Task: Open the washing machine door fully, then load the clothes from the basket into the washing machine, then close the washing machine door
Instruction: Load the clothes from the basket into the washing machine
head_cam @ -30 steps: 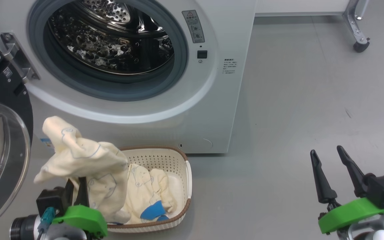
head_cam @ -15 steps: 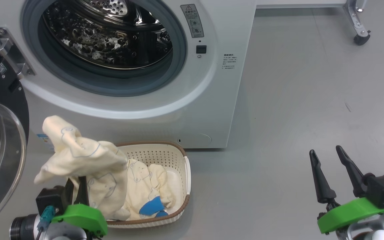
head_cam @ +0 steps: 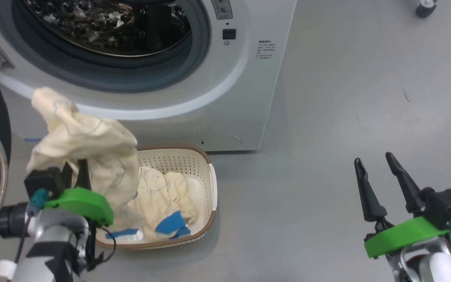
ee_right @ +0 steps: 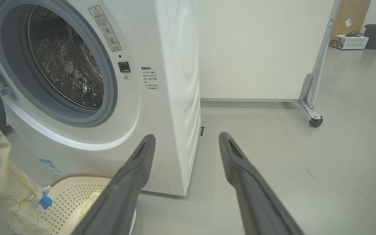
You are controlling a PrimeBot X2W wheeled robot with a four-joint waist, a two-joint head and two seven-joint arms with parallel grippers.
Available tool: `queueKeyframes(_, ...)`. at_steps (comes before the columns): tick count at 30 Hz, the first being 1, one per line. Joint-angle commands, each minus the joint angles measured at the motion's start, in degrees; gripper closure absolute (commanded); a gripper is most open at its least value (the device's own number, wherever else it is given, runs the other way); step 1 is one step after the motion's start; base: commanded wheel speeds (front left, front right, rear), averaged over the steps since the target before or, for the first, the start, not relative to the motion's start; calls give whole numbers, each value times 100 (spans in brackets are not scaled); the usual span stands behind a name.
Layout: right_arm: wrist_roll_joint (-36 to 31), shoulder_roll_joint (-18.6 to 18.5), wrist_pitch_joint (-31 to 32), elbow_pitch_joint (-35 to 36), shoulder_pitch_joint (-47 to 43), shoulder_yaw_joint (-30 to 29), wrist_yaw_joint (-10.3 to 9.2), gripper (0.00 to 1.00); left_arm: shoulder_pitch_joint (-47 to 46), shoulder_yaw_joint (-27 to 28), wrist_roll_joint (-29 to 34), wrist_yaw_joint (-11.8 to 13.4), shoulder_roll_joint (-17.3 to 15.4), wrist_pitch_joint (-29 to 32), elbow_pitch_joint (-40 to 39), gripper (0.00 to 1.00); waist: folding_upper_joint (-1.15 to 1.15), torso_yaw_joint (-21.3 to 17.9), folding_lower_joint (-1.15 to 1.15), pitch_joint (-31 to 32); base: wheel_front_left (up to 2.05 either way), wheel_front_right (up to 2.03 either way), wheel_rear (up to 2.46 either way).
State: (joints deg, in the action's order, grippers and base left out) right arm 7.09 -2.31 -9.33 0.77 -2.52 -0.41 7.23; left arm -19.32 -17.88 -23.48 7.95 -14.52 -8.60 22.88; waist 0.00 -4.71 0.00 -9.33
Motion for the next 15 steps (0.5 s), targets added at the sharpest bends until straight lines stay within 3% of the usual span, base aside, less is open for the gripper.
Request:
queueKeyframes(1, 67, -57, -106, 146, 321, 162, 25, 0, -545, 285, -69, -66, -228, 32, -24, 100, 0, -109, 0, -252, 0, 0, 0)
queueKeyframes(15, 376, -57, -448, -231, 984, 475, 25, 0, -2872, 360, -226, -558, -410, 458, 1302, 100, 0, -681, 0, -1308, 0, 0, 0)
